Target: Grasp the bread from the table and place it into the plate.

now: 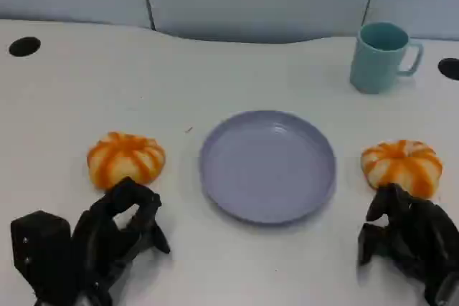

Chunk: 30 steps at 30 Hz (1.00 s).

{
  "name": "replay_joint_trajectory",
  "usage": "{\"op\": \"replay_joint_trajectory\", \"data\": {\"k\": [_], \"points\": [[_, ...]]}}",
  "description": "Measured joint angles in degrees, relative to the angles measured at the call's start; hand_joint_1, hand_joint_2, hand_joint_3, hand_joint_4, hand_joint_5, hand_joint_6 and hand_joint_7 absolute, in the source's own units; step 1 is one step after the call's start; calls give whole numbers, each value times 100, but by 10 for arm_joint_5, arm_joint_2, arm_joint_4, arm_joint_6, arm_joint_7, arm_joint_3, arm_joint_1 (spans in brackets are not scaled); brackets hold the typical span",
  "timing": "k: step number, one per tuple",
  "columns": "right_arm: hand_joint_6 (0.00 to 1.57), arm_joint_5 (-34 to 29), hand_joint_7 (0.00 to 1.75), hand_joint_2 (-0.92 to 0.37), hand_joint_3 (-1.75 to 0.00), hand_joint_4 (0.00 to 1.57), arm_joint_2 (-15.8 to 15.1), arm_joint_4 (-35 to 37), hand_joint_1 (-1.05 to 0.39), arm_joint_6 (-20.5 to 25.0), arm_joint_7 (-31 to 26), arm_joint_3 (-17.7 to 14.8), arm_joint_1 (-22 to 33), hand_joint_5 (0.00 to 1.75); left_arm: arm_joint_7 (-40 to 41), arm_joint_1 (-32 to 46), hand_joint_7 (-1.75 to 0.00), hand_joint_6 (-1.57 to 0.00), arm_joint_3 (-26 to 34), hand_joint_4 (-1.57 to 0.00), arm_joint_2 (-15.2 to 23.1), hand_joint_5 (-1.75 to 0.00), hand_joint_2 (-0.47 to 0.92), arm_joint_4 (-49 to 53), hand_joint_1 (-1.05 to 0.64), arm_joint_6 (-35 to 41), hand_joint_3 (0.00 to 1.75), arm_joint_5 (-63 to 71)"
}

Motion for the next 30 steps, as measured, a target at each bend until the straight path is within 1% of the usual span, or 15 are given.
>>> {"op": "replay_joint_trajectory", "data": {"k": [6, 30], "points": [[112, 0, 136, -92, -51, 120, 0, 0, -44, 1, 1, 0, 0, 144, 0, 0, -175, -59, 0, -86, 0, -175, 92, -1, -63, 1, 34, 0], [112, -1, 135, -92, -50, 120, 0, 4, -44, -5, 5, -1, -1, 144, 0, 0, -175, -61, -3, -88, 0, -175, 92, -5, -62, 10, 34, -1]]}}
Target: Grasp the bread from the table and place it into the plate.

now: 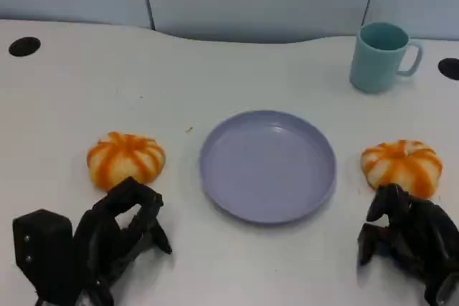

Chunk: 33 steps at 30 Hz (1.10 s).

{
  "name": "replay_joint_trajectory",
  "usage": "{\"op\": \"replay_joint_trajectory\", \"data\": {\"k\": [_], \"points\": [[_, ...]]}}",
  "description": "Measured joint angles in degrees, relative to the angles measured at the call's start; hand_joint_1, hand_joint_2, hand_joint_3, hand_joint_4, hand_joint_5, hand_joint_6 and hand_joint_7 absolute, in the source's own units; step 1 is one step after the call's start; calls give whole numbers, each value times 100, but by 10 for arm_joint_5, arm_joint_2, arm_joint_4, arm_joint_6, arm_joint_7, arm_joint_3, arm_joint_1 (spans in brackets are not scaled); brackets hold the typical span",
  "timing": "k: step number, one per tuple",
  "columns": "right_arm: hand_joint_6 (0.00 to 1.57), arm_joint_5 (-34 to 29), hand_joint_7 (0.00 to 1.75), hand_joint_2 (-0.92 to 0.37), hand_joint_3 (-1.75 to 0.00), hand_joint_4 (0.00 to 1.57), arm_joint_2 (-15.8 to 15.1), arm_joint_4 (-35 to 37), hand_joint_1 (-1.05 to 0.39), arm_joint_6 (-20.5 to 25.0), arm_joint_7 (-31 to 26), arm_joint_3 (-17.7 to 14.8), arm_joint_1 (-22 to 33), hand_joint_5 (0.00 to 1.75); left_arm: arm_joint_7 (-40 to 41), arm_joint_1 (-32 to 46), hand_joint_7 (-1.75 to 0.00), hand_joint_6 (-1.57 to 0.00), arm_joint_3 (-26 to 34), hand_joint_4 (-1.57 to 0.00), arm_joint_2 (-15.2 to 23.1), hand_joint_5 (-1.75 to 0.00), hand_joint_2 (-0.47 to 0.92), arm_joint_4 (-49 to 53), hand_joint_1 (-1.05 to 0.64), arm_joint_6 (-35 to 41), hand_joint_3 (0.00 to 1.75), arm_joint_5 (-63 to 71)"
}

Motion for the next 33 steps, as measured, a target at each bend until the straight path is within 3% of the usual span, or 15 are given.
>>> {"op": "replay_joint_trajectory", "data": {"k": [3, 6, 8, 10, 11, 14, 15, 17, 19, 21, 25, 29, 33], "points": [[112, 1, 135, -92, -51, 119, 0, 0, -44, 0, 1, 0, 0, 144, 0, 0, -175, -61, 1, -87, 0, -175, 92, 0, -62, 0, 34, -1], [112, 1, 135, -92, -50, 120, 0, 0, -44, 2, -1, 0, -1, 144, -4, 0, -164, -41, 3, -68, 0, -175, 92, 1, -60, -6, 45, -2], [113, 1, 135, -92, -50, 121, 1, 0, -44, 5, -4, 0, -1, 143, -20, 0, -136, -44, 5, -57, 3, -158, 92, 6, -64, -37, 34, -2], [113, 1, 134, -92, -50, 122, 3, 1, -44, 4, -5, 0, -3, 143, -28, -2, -121, -45, 5, -55, 7, -149, 92, 12, -64, -84, 30, 3], [112, 1, 134, -92, -49, 122, 4, 2, -44, 3, -6, 0, -4, 142, -29, -4, -105, -42, 5, -49, 8, -135, 92, 16, -63, -107, 29, 7], [112, 1, 133, -92, -49, 122, 8, 9, -44, 2, -7, 0, -10, 142, -32, -13, -94, -41, -3, -45, 25, -126, 92, 43, -63, -180, 29, 43], [109, 1, 137, -92, -51, 120, 9, 11, -43, 1, -7, 0, -11, 144, -32, -17, -60, -37, -5, -30, 29, -100, 92, 51, -60, -197, 29, 50], [108, -1, 139, -92, -52, 119, 11, 13, -43, 1, -8, 2, -15, 145, 1, -27, -28, -40, -22, -21, 55, -80, 92, 71, -58, -250, 28, 121], [108, -4, 139, -92, -52, 119, 13, 18, -43, 0, -8, 4, -19, 145, 57, -45, -21, -41, -42, -20, 92, -76, 92, 86, -57, -305, 28, 212], [106, -6, 139, -92, -52, 118, 14, 20, -43, -1, -10, 5, -21, 145, 104, -65, -11, -33, -52, -6, 119, -65, 92, 92, -56, -336, 19, 262], [105, -9, 141, -92, -52, 117, 15, 18, -43, -4, -13, 8, -21, 147, 240, -85, -3, -25, -90, 0, 177, -48, 92, 72, -63, -348, 19, 428], [106, -10, 143, -92, -53, 118, 16, 14, -42, 0, -18, 10, -20, 148, 360, -102, -1, -23, -136, 0, 229, -35, 92, 29, -70, -300, 18, 570], [106, -12, 143, -92, -53, 117, 16, 9, -42, 4, -23, 12, -19, 149, 405, -125, -1, -17, -182, 0, 269, -22, 92, -22, -76, -209, 20, 673]]}}
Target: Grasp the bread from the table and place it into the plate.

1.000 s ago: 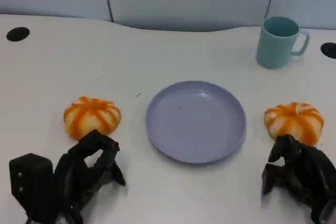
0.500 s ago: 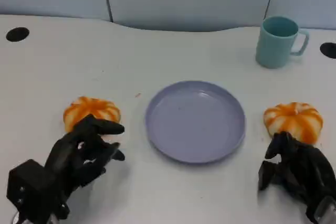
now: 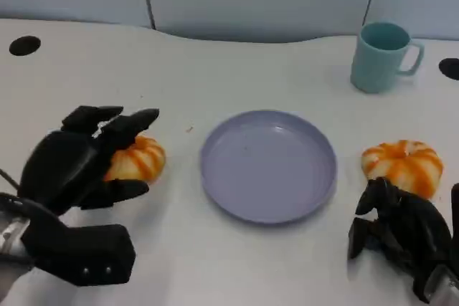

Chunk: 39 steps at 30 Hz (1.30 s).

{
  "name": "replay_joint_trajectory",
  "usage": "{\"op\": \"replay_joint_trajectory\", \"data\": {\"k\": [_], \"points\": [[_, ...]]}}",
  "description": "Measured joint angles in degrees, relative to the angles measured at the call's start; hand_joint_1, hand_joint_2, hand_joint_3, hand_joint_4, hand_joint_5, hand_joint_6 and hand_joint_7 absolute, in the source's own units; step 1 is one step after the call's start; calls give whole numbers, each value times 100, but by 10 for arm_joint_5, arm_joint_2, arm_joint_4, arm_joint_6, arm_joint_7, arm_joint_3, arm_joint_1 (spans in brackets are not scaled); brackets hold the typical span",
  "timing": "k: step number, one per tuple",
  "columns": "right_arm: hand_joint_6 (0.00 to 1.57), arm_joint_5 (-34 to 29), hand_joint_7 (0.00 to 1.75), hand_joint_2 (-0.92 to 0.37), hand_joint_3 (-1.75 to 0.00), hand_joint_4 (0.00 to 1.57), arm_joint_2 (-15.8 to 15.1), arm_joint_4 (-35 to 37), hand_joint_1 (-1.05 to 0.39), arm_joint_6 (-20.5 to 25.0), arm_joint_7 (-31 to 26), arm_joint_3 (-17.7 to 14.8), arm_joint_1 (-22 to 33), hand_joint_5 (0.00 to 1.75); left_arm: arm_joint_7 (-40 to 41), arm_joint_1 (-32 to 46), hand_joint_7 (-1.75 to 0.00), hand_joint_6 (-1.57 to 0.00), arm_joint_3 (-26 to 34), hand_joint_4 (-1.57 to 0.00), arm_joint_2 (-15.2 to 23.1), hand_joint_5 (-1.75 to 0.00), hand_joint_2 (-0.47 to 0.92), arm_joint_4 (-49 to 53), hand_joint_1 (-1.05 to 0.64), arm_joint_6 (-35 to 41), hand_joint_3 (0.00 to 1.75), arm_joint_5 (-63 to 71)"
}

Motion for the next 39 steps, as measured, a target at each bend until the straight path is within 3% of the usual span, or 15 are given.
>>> {"op": "replay_joint_trajectory", "data": {"k": [6, 7, 12, 17, 22, 28, 39], "points": [[106, 0, 144, -92, -53, 116, 1, -4, -42, 4, -1, 1, 1, 150, 9, -10, -1, -17, -36, 0, 17, -21, 92, -26, -76, 50, 21, 20], [106, 0, 142, -92, -51, 117, 1, -5, -43, 4, -1, 1, 1, 148, 10, -10, -1, -14, -41, 0, 18, -12, 86, -26, -72, 53, 12, 20], [107, 0, 140, -92, -54, 116, 2, -4, -44, -10, 1, 1, 7, 147, -107, -57, 0, -13, -89, -1, 34, -4, 78, -30, -63, 111, 2, 34], [106, 1, 141, -92, -55, 116, 3, -3, -45, -19, 13, 7, 10, 147, -161, -120, 0, -8, -129, 0, 32, -1, 80, 9, -64, 142, 1, 34], [106, 4, 142, -92, -54, 117, 1, -4, -45, -18, 17, 5, 12, 147, -191, -169, 0, -3, -176, 0, 10, 0, 74, 89, -66, 171, 0, 42], [106, 5, 142, -92, -55, 117, 0, -7, -43, -18, 20, 3, 16, 146, -174, -241, 0, -4, -244, 0, -45, 0, 69, 246, -68, 202, 0, 66], [108, 13, 139, -92, -53, 118, 0, -26, -43, -3, 22, 0, 28, 146, -160, -303, 0, -3, -286, 0, -122, 0, 67, 393, -65, 234, 0, 51]]}}
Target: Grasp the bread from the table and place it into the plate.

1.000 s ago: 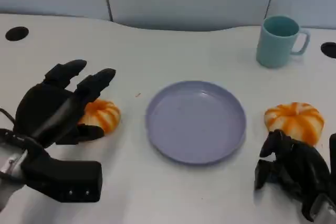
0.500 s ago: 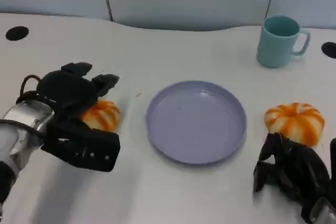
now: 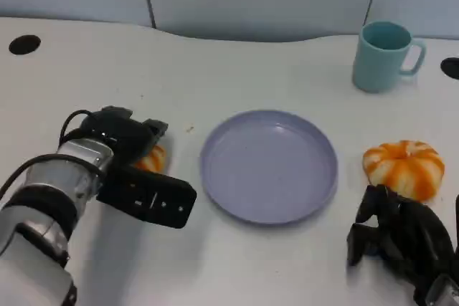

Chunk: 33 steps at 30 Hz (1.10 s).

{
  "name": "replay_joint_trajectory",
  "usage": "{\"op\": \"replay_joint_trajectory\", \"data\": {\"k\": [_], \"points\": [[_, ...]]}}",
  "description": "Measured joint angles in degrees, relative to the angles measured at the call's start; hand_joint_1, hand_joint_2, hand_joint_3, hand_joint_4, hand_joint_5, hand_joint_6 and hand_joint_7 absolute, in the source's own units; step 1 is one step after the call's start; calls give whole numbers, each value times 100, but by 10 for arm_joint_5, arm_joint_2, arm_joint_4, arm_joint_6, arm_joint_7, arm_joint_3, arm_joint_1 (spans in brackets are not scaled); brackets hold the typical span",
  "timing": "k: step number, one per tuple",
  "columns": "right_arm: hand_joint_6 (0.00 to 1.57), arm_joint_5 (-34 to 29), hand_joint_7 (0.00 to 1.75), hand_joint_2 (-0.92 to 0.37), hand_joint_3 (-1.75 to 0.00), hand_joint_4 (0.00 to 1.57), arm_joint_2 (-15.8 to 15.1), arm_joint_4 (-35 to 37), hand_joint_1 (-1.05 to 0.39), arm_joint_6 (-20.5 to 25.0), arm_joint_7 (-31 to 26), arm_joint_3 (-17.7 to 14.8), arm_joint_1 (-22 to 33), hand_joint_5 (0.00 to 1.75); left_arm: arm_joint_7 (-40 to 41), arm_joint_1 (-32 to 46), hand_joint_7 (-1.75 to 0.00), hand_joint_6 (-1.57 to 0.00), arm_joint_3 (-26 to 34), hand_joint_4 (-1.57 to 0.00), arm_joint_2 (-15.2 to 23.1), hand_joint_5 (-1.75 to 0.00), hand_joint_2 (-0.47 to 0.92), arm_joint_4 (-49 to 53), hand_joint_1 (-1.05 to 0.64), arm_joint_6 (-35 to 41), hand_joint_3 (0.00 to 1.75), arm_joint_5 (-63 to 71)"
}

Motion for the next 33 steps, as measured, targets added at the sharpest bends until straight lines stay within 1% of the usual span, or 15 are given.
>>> {"op": "replay_joint_trajectory", "data": {"k": [6, 15, 17, 19, 20, 22, 24, 25, 27, 28, 29, 30, 31, 32, 33], "points": [[110, 1, 138, -92, -52, 118, 0, -10, -43, 5, -1, -1, 6, 146, -20, -10, -1, -4, -9, 0, -19, 0, 68, 32, -57, 29, 0, -13], [108, 6, 140, -92, -51, 117, -1, -40, -44, 23, -1, -4, 26, 148, -46, -14, -2, -6, 0, -3, -27, -2, 69, 46, -56, 60, 1, -53], [107, 7, 140, -92, -51, 117, -2, -45, -44, 26, -1, -4, 30, 148, -44, -13, -2, -8, 2, -8, -27, -4, 70, 47, -46, 59, 1, -58], [106, 8, 140, -92, -52, 117, -2, -49, -43, 25, 0, -5, 35, 148, -29, -11, -2, -8, 7, -15, -27, -7, 72, 47, -27, 57, 1, -69], [106, 8, 140, -92, -52, 116, -2, -49, -43, 23, 1, -5, 37, 148, -12, -8, -3, -11, 10, -21, -27, -10, 74, 47, -17, 54, 2, -74], [105, 8, 141, -92, -52, 116, -2, -51, -43, 19, 0, -6, 41, 148, 34, 0, -5, -18, 13, -30, -25, -13, 78, 45, -12, 39, 4, -77], [104, 8, 142, -92, -52, 115, -2, -52, -43, 13, -1, -7, 45, 148, 70, 8, -7, -43, 13, -43, -22, -14, 87, 44, -15, 26, 4, -77], [104, 8, 142, -92, -52, 116, -2, -52, -43, 8, -1, -8, 48, 148, 83, 13, -9, -65, 13, -61, -21, -22, 90, 44, -20, 22, 9, -77], [104, 8, 142, -92, -52, 116, -2, -52, -44, 0, -1, -9, 53, 148, 106, 21, -6, -89, 16, -74, -19, -53, 92, 44, -26, 11, 16, -81], [104, 8, 142, -92, -52, 116, -2, -52, -44, -4, 0, -9, 55, 148, 113, 24, -5, -95, 18, -77, -18, -61, 92, 45, -27, 8, 18, -84], [104, 8, 141, -92, -52, 116, -2, -52, -44, -7, 0, -9, 57, 148, 121, 25, -6, -103, 19, -86, -18, -74, 92, 45, -31, 7, 15, -90], [104, 8, 140, -92, -52, 116, -2, -53, -43, -9, 0, -9, 59, 148, 126, 25, -6, -107, 20, -89, -18, -83, 92, 45, -33, 8, 11, -91], [105, 8, 140, -92, -53, 117, -2, -55, -43, -9, 0, -9, 60, 148, 131, 25, -8, -110, 19, -82, -19, -112, 92, 45, -33, 8, 11, -91], [105, 7, 139, -92, -53, 117, -2, -56, -43, -9, 0, -9, 61, 148, 137, 25, -25, -107, 19, -73, -19, -138, 92, 45, -33, 10, 12, -92], [105, 6, 138, -92, -54, 117, -2, -58, -42, -9, 0, -8, 63, 148, 144, 26, -62, -89, 19, -65, -19, -156, 92, 45, -32, 11, 15, -92]]}}
